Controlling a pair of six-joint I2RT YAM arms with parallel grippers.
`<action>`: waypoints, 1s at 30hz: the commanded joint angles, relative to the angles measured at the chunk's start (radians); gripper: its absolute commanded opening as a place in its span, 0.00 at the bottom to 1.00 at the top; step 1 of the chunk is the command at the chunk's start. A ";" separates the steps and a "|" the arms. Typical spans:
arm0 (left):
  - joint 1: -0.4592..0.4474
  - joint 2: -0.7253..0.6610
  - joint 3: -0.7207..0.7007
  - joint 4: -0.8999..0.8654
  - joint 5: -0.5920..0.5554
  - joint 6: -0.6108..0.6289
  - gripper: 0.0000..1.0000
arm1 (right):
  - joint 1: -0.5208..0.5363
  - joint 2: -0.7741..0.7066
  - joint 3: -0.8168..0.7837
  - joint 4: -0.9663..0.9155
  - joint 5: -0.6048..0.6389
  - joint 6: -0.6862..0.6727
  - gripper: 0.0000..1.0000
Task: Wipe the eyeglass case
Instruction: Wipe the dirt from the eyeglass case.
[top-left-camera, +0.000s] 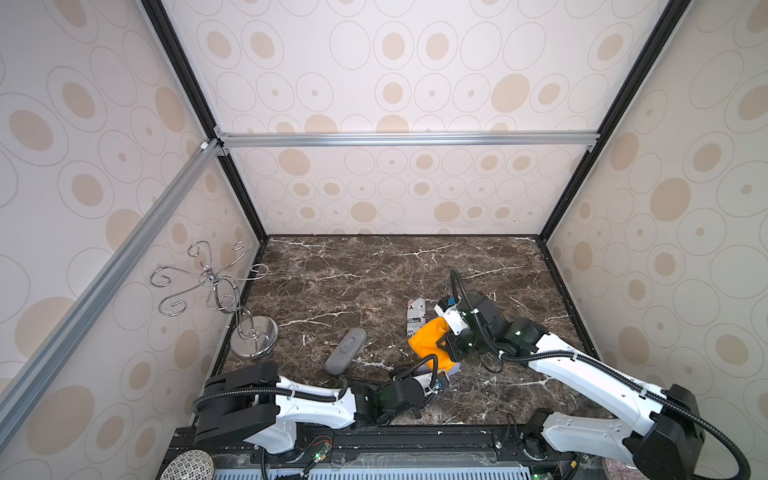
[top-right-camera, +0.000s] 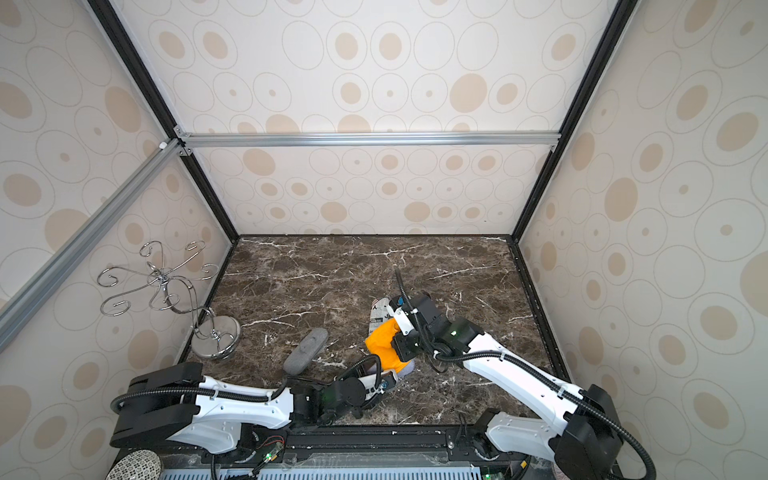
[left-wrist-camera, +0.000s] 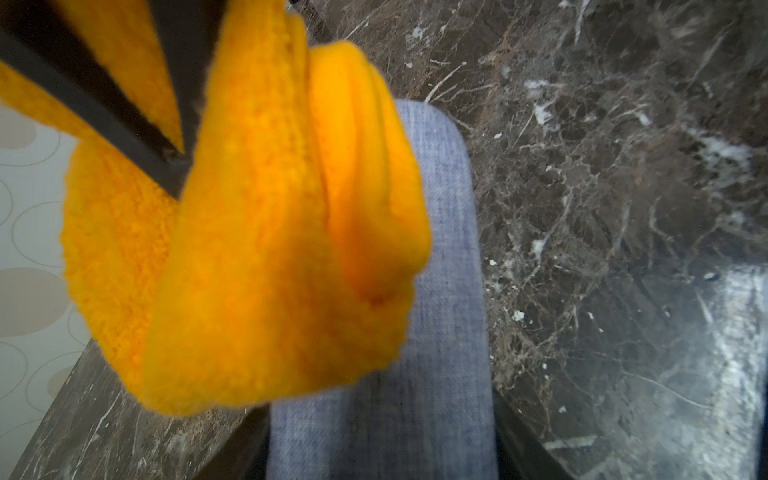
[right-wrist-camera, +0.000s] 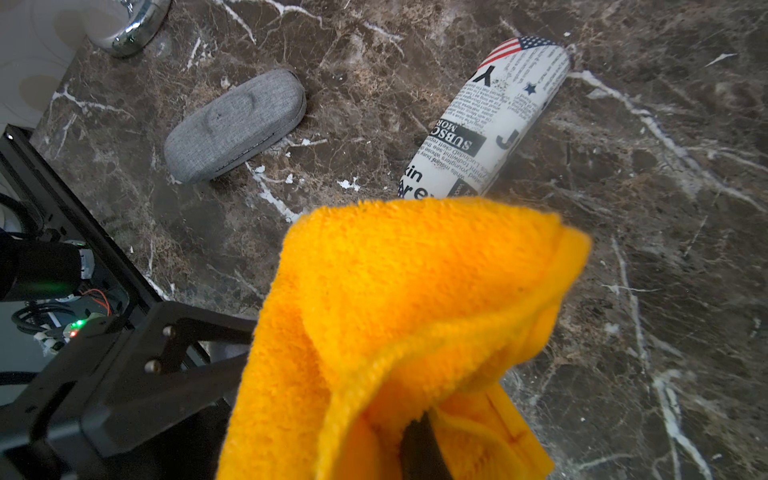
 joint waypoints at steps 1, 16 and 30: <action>0.040 -0.087 -0.018 -0.014 0.041 -0.114 0.47 | -0.021 -0.055 -0.032 -0.048 0.041 0.030 0.00; 0.305 -0.254 -0.131 -0.003 0.508 -0.427 0.51 | -0.027 -0.256 -0.125 -0.030 0.112 0.053 0.00; 0.505 -0.174 0.033 -0.041 0.924 -0.750 0.54 | 0.043 -0.203 -0.113 -0.013 0.178 0.010 0.00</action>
